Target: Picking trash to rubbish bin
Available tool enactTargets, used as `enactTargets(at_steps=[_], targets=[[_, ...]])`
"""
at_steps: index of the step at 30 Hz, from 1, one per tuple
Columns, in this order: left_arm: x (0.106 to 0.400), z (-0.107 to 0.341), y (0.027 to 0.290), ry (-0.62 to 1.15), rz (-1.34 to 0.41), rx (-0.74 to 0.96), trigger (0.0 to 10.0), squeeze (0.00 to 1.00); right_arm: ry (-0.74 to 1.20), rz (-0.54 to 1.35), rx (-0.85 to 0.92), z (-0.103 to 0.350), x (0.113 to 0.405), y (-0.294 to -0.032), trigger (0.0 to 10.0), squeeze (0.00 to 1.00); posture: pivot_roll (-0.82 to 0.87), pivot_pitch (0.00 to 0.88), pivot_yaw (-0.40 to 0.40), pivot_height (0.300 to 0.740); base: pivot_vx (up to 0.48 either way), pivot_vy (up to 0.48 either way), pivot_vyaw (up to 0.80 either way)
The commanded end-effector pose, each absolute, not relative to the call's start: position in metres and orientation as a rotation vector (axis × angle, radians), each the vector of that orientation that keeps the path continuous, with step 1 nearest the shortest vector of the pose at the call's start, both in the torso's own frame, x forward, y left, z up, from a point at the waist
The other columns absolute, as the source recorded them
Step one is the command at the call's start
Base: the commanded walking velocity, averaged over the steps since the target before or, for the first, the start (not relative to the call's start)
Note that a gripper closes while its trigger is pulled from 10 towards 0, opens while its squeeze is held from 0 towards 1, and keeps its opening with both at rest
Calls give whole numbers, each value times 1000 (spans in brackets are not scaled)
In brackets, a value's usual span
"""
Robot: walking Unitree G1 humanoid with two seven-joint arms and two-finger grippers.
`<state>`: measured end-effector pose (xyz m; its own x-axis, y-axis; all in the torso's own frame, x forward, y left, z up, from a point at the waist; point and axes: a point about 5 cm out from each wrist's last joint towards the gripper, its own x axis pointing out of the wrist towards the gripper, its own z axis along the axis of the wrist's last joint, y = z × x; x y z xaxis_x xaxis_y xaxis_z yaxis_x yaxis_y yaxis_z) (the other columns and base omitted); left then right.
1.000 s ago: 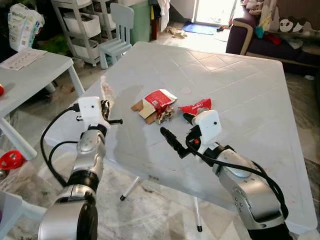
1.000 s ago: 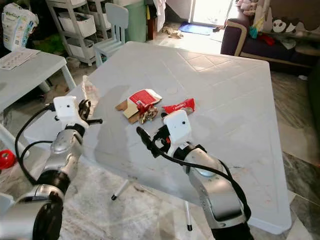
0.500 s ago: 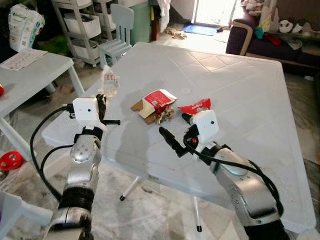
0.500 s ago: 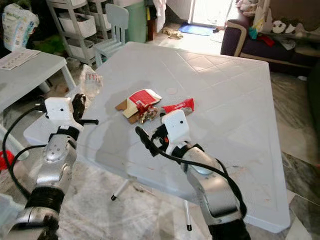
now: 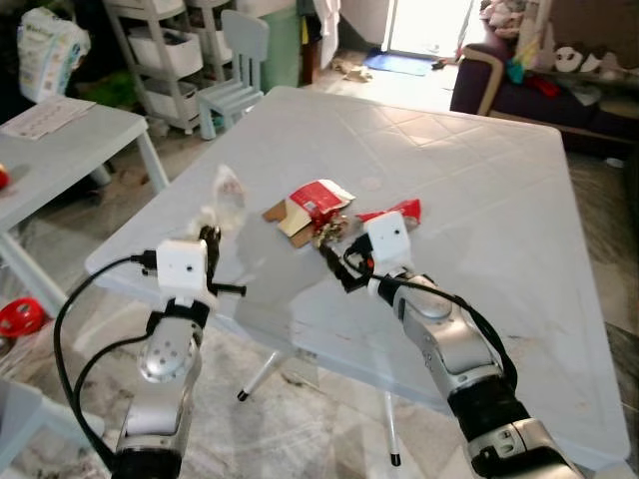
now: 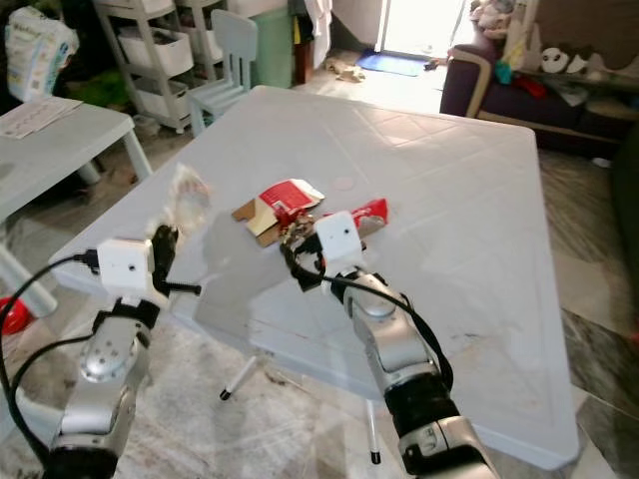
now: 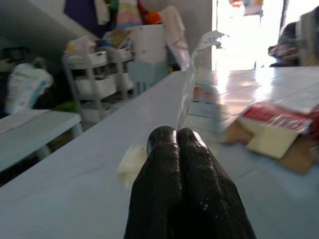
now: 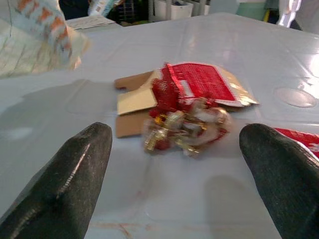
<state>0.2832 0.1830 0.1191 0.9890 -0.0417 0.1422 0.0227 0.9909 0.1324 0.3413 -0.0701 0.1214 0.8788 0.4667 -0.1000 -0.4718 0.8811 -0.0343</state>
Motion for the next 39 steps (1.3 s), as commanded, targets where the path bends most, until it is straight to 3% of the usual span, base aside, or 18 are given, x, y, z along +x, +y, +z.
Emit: enactTargets(at_steps=[1, 14, 19, 31, 38, 39], targets=[[262, 119, 188, -125, -15, 160, 0, 0, 73, 412, -61, 120, 353, -79, 10000, 0, 177, 33, -58, 740, 0, 0, 0], [209, 122, 200, -32, 11, 201, 0, 0, 60, 378, -21, 117, 366, -59, 10000, 0, 288, 92, -63, 740, 0, 0, 0], [204, 124, 198, -17, -7, 203, 0, 0, 47, 379, -18, 123, 370, -53, 10000, 0, 292, 117, -62, 740, 0, 0, 0], [216, 141, 186, -58, -62, 212, 0, 0, 17, 289, -249, 125, 373, -49, 10000, 0, 283, 146, -68, 740, 0, 0, 0], [219, 142, 185, -57, -68, 208, 0, 0, 46, 275, -294, 119, 372, -50, 10000, 0, 285, 147, -68, 740, 0, 0, 0], [219, 142, 185, -56, -68, 208, 0, 0, 50, 275, -295, 118, 371, -50, 2667, 0, 286, 148, -68, 740, 0, 0, 0]])
